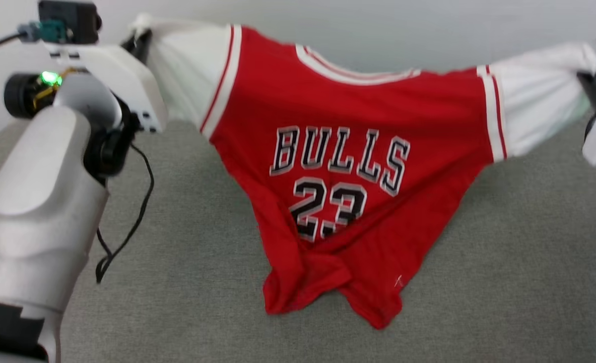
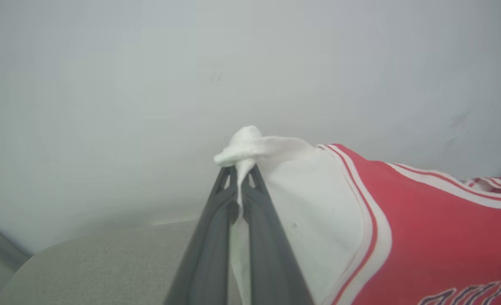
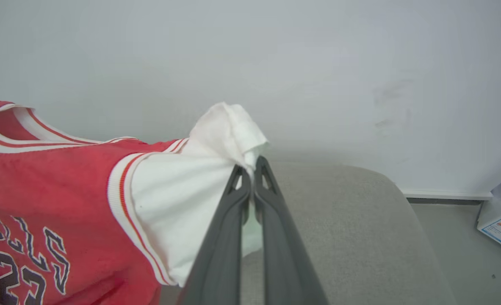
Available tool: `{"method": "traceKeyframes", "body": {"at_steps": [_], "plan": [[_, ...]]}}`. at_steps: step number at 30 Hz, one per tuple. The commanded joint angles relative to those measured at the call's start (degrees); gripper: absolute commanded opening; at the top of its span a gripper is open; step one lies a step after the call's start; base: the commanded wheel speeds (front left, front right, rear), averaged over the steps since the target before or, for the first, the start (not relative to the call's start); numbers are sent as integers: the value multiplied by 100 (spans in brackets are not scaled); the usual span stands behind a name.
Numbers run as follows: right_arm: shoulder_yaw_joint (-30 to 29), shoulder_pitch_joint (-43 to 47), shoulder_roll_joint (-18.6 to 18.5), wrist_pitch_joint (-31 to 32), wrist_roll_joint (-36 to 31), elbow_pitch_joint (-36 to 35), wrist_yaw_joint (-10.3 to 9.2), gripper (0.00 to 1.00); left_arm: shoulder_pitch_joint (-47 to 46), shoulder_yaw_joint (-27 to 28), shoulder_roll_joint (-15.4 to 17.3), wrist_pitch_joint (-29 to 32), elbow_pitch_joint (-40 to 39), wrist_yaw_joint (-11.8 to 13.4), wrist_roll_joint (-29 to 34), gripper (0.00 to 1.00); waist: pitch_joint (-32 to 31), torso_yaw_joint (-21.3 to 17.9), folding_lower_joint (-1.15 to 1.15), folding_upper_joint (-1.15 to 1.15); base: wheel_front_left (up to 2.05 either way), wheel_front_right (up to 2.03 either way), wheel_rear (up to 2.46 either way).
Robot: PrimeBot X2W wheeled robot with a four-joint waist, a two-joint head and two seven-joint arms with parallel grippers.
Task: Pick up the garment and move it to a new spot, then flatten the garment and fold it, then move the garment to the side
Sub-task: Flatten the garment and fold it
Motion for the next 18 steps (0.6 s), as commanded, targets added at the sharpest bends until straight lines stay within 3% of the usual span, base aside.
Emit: {"method": "traceKeyframes", "body": {"at_steps": [1, 10, 18], "plan": [[47, -335, -52, -93, 11, 101, -4, 0, -265, 21, -14, -156, 97, 56, 106, 0, 130, -58, 0, 0, 0, 0, 0], [485, -2519, -8, -911, -76, 861, -4, 0, -1971, 47, 144, -1138, 612, 82, 740, 0, 1079, -334, 0, 0, 0, 0, 0], [763, -4258, 70, -1943, -395, 1380, -4, 0, -3264, 302, 393, -1764, 696, -17, 863, 0, 1921, -491, 0, 0, 0, 0, 0]]}}
